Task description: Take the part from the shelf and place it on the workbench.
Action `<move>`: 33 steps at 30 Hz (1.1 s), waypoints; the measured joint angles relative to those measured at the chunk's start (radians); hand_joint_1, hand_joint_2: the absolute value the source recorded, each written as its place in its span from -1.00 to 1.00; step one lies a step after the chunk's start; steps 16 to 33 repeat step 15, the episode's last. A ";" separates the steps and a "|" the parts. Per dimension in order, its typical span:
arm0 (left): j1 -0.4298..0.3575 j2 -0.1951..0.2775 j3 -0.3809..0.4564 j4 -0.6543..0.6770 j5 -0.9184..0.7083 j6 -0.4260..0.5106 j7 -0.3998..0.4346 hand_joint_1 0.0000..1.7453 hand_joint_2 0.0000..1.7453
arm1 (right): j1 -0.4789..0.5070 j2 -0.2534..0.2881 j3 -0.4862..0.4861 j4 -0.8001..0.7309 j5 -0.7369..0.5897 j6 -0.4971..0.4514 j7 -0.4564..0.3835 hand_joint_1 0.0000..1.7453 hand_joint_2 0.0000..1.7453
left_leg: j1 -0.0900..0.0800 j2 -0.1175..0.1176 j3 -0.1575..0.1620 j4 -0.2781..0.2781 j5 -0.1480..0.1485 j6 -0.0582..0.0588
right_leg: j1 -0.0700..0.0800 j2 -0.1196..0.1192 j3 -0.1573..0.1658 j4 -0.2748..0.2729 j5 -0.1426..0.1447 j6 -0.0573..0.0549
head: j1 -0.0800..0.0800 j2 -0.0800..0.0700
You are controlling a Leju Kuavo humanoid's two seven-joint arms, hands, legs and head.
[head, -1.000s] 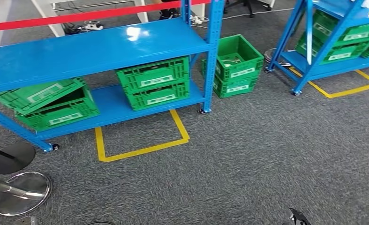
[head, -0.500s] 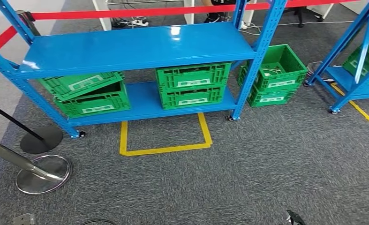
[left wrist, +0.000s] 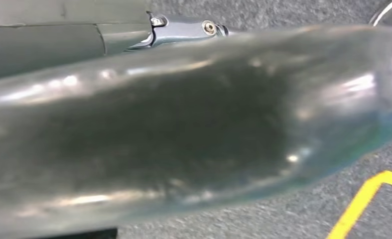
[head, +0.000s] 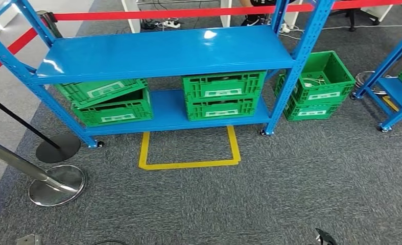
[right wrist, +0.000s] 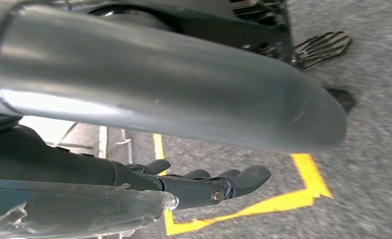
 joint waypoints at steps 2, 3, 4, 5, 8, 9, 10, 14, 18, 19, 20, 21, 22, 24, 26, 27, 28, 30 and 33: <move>-0.002 0.000 0.000 0.000 0.000 0.000 -0.001 -1.00 -1.00 | -0.002 0.000 0.000 0.000 0.000 0.000 -0.001 -1.00 -1.00 | -0.004 0.004 0.019 -0.039 -0.014 0.007 | 0.004 -0.011 0.018 -0.004 -0.008 0.012 | 0.001 0.000; -0.001 0.000 0.000 0.000 0.000 0.000 -0.002 -1.00 -1.00 | -0.003 0.000 0.000 0.000 0.000 0.000 -0.001 -1.00 -1.00 | -0.002 -0.004 0.022 -0.043 -0.018 0.010 | 0.004 -0.015 0.029 -0.007 -0.009 0.018 | 0.002 0.000; 0.001 0.000 0.000 0.000 0.000 0.000 -0.002 -1.00 -1.00 | -0.004 0.000 0.000 0.000 0.000 0.000 0.001 -1.00 -1.00 | 0.001 -0.011 0.029 -0.047 -0.021 0.015 | 0.004 -0.010 0.035 -0.003 -0.012 0.024 | 0.003 0.000; 0.002 0.000 0.000 0.000 0.000 0.000 -0.002 -1.00 -1.00 | -0.005 0.000 0.000 0.000 0.000 0.000 0.003 -1.00 -1.00 | 0.005 -0.018 0.037 -0.050 -0.024 0.020 | 0.003 0.002 0.030 0.014 -0.020 0.030 | 0.004 0.000; -0.001 0.000 0.000 0.000 0.000 0.000 -0.002 -1.00 -1.00 | -0.002 0.000 0.000 0.000 -0.001 0.000 0.006 -1.00 -1.00 | 0.010 -0.039 0.057 -0.053 -0.036 0.030 | -0.001 0.037 -0.069 0.175 -0.080 0.040 | 0.010 0.000; -0.001 0.000 0.000 0.000 0.000 0.000 -0.002 -1.00 -1.00 | -0.001 0.000 0.000 0.000 -0.001 0.000 0.006 -1.00 -1.00 | 0.011 -0.047 0.063 -0.053 -0.042 0.030 | -0.002 0.040 -0.113 0.232 -0.100 0.042 | 0.011 0.000; 0.001 0.000 0.000 0.000 0.000 0.000 -0.002 -1.00 -1.00 | 0.001 0.000 0.000 0.000 -0.001 0.000 0.007 -1.00 -1.00 | 0.011 -0.055 0.071 -0.052 -0.049 0.030 | -0.002 0.041 -0.148 0.264 -0.109 0.044 | 0.011 0.000; 0.006 -0.001 0.000 0.000 0.000 0.000 -0.002 -1.00 -1.00 | 0.005 0.000 0.000 0.000 -0.001 0.000 0.010 -1.00 -1.00 | 0.017 -0.085 0.119 -0.051 -0.086 0.013 | -0.011 0.059 -0.148 0.103 0.040 0.054 | 0.013 0.000; 0.006 -0.001 0.000 0.000 0.000 0.000 -0.002 -1.00 -1.00 | 0.005 0.000 0.000 0.001 -0.001 0.000 0.010 -1.00 -1.00 | 0.018 -0.088 0.125 -0.050 -0.091 0.010 | -0.013 0.065 -0.140 0.068 0.070 0.056 | 0.013 0.000; 0.006 -0.001 0.000 0.000 0.000 0.000 -0.002 -1.00 -1.00 | 0.005 0.000 0.000 0.001 -0.001 0.000 0.010 -1.00 -1.00 | 0.018 -0.088 0.125 -0.050 -0.091 0.010 | -0.013 0.065 -0.140 0.068 0.070 0.056 | 0.013 0.000; 0.006 -0.001 0.000 0.000 0.000 0.000 -0.002 -1.00 -1.00 | 0.005 0.000 0.000 0.001 -0.001 0.000 0.010 -1.00 -1.00 | 0.018 -0.088 0.125 -0.050 -0.091 0.010 | -0.013 0.065 -0.140 0.068 0.070 0.056 | 0.013 0.000; 0.006 -0.001 0.000 0.000 0.000 0.000 -0.002 -1.00 -1.00 | 0.005 0.000 0.000 0.001 -0.001 0.000 0.010 -1.00 -1.00 | 0.018 -0.088 0.125 -0.050 -0.091 0.010 | -0.013 0.065 -0.140 0.068 0.070 0.056 | 0.013 0.000; 0.006 -0.001 0.000 0.000 0.000 0.000 -0.002 -1.00 -1.00 | 0.005 0.000 0.000 0.001 -0.001 0.000 0.010 -1.00 -1.00 | 0.018 -0.088 0.125 -0.050 -0.091 0.010 | -0.013 0.065 -0.140 0.068 0.070 0.056 | 0.013 0.000; 0.006 -0.001 0.000 0.000 0.000 0.000 -0.002 -1.00 -1.00 | 0.005 0.000 0.000 0.001 -0.001 0.000 0.010 -1.00 -1.00 | 0.018 -0.088 0.125 -0.050 -0.091 0.010 | -0.013 0.065 -0.140 0.068 0.070 0.056 | 0.013 0.000; 0.006 -0.001 0.000 0.000 0.000 0.000 -0.002 -1.00 -1.00 | 0.005 0.000 0.000 0.001 -0.001 0.000 0.010 -1.00 -1.00 | 0.018 -0.088 0.125 -0.050 -0.091 0.010 | -0.013 0.065 -0.140 0.068 0.070 0.056 | 0.013 0.000; 0.006 -0.001 0.000 0.000 0.000 0.000 -0.002 -1.00 -1.00 | 0.005 0.000 0.000 0.001 -0.001 0.000 0.010 -1.00 -1.00 | 0.018 -0.088 0.125 -0.050 -0.091 0.010 | -0.013 0.065 -0.140 0.068 0.070 0.056 | 0.013 0.000; 0.006 -0.001 0.000 0.000 0.000 0.000 -0.002 -1.00 -1.00 | 0.005 0.000 0.000 0.001 -0.001 0.000 0.010 -1.00 -1.00 | 0.018 -0.088 0.125 -0.050 -0.091 0.010 | -0.013 0.065 -0.140 0.068 0.070 0.056 | 0.013 0.000; 0.006 -0.001 0.000 0.000 0.000 0.000 -0.002 -1.00 -1.00 | 0.005 0.000 0.000 0.001 -0.001 0.000 0.010 -1.00 -1.00 | 0.018 -0.088 0.125 -0.050 -0.091 0.010 | -0.013 0.065 -0.140 0.068 0.070 0.056 | 0.013 0.000; 0.006 -0.001 0.000 0.000 0.000 0.000 -0.002 -1.00 -1.00 | 0.005 0.000 0.000 0.001 -0.001 0.000 0.010 -1.00 -1.00 | 0.018 -0.088 0.125 -0.050 -0.091 0.010 | -0.013 0.065 -0.140 0.068 0.070 0.056 | 0.013 0.000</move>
